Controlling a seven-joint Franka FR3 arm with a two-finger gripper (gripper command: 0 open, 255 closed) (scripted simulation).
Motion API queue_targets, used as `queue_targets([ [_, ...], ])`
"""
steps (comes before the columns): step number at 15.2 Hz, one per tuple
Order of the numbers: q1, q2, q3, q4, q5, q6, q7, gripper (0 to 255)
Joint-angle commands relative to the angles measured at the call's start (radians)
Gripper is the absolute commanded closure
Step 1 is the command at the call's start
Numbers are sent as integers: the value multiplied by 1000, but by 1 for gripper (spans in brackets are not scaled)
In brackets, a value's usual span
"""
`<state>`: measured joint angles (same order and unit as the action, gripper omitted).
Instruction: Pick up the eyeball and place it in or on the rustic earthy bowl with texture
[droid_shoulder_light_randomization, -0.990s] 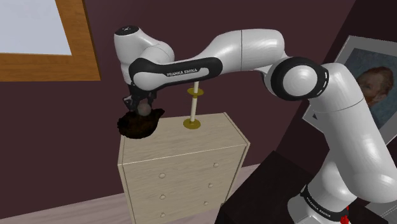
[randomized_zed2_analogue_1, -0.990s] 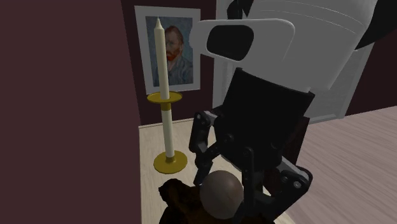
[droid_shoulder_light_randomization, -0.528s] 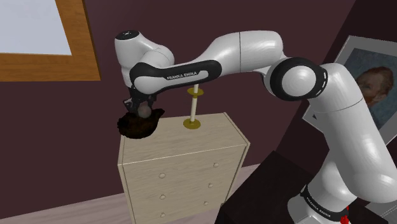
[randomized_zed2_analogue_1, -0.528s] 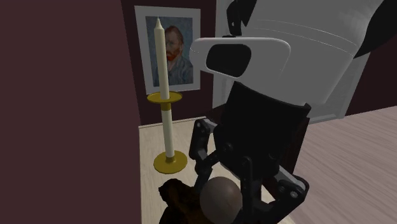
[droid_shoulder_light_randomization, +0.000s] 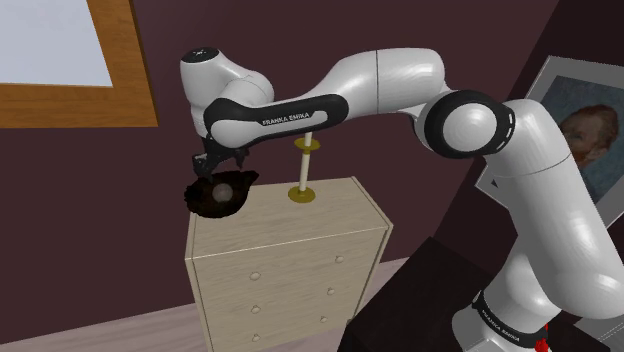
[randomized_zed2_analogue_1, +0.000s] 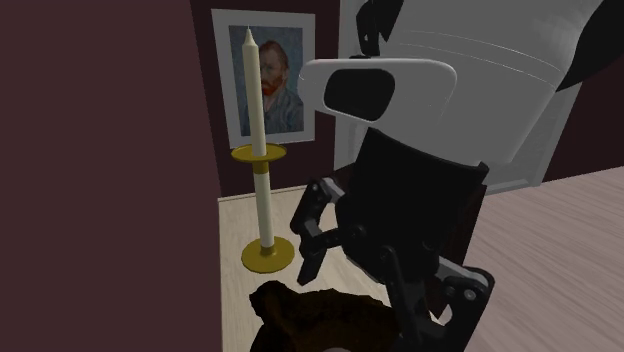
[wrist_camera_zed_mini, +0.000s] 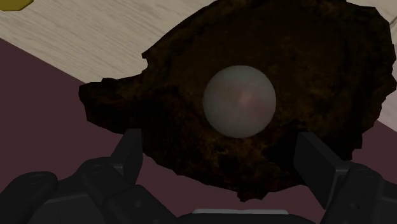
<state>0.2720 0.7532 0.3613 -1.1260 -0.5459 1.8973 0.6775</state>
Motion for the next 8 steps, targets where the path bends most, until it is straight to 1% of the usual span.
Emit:
queue_targets([
  [1, 5, -11, 3, 14, 4, -24, -4, 0],
  [4, 23, -33, 11, 66, 15, -97, -15, 0],
  [8, 23, -33, 11, 66, 15, -97, -15, 0],
])
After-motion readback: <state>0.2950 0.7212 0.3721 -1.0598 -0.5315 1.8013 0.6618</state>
